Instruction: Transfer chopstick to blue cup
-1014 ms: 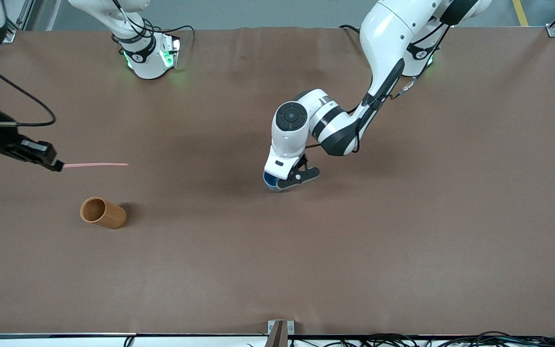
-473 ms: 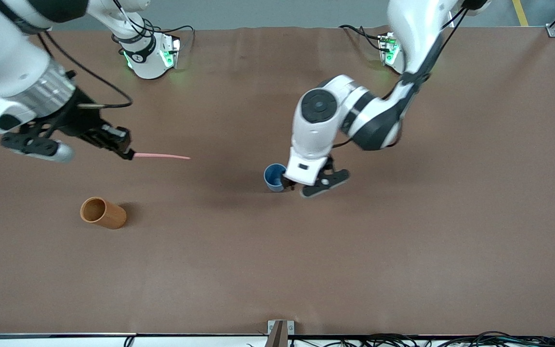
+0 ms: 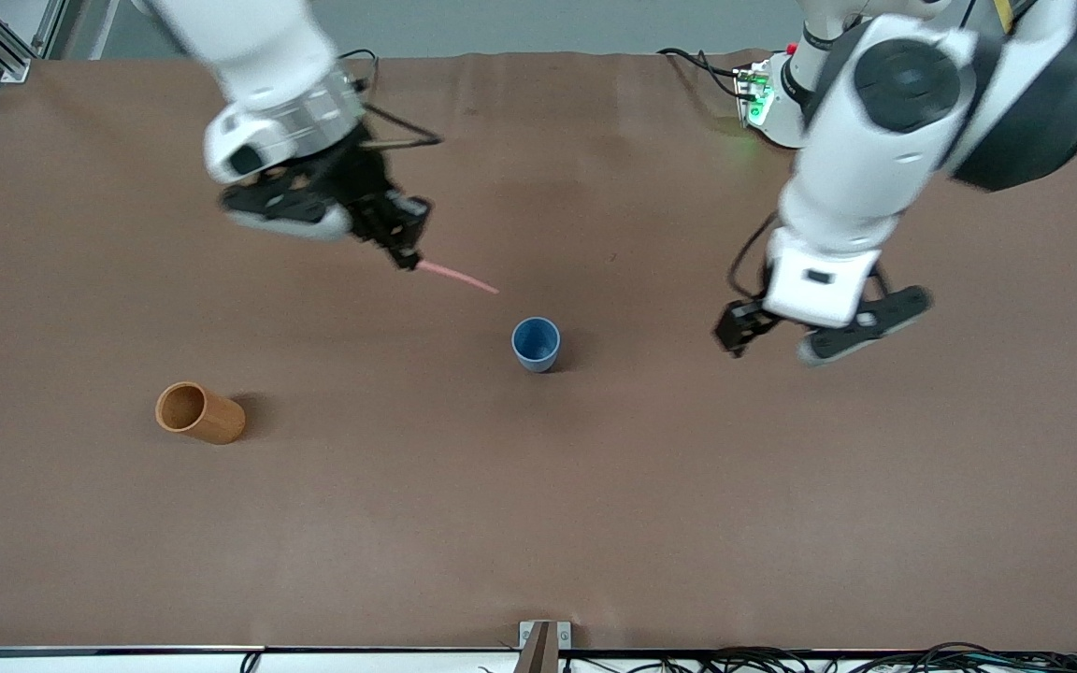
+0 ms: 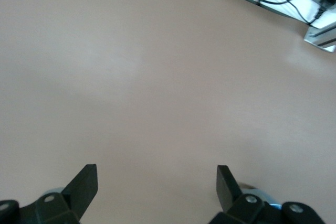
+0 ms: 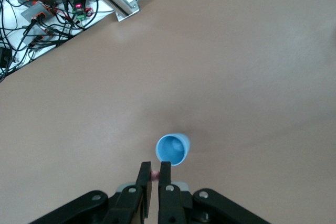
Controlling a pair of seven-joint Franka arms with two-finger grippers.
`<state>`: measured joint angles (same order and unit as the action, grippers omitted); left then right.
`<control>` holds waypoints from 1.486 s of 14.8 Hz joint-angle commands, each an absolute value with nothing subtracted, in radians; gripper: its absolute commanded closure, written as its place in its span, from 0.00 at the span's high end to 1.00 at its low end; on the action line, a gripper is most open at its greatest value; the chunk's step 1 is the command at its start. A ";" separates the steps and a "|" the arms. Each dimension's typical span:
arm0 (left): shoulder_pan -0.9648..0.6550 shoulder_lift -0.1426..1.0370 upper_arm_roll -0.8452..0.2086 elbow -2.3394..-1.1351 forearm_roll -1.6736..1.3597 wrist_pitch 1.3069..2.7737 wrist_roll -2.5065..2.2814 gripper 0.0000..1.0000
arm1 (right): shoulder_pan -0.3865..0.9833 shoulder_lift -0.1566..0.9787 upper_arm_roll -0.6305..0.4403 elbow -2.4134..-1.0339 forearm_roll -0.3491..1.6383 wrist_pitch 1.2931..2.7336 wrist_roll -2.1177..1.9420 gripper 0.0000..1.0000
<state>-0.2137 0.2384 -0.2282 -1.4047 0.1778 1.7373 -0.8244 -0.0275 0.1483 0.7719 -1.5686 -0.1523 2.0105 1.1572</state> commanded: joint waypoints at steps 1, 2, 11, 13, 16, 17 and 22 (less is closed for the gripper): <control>-0.138 0.151 -0.238 -1.434 0.160 1.669 -0.668 1.00 | -0.028 0.208 0.889 -1.626 -0.367 2.072 1.369 0.00; -0.105 0.129 -0.238 -1.434 0.129 1.649 -0.613 1.00 | -0.020 0.241 0.912 -1.641 -0.452 2.082 1.425 0.00; 0.020 0.021 -0.232 -1.434 0.077 1.445 -0.221 1.00 | 0.023 0.429 0.939 -1.644 -0.813 2.137 1.640 0.00; 0.008 -0.004 -0.201 -1.448 0.055 1.414 -0.166 1.00 | 0.028 0.451 0.939 -1.644 -0.839 2.135 1.646 0.00; -0.067 -0.023 -0.074 -1.493 0.003 1.423 -0.135 1.00 | 0.040 0.465 0.939 -1.652 -0.839 2.126 1.646 0.00; -0.081 -0.025 -0.048 -1.500 -0.012 1.430 -0.120 1.00 | 0.041 0.468 0.939 -1.655 -0.839 2.126 1.646 0.00; -0.080 -0.109 -0.044 -1.635 0.002 1.525 -0.094 1.00 | 0.046 0.528 0.937 -1.672 -0.841 2.128 1.643 0.07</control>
<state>-0.0697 -0.0397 -0.0517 -1.5544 0.0063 1.4911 -0.1030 0.0514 0.4849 0.9227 -1.6688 -0.8087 2.1288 1.6182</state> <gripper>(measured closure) 0.000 0.907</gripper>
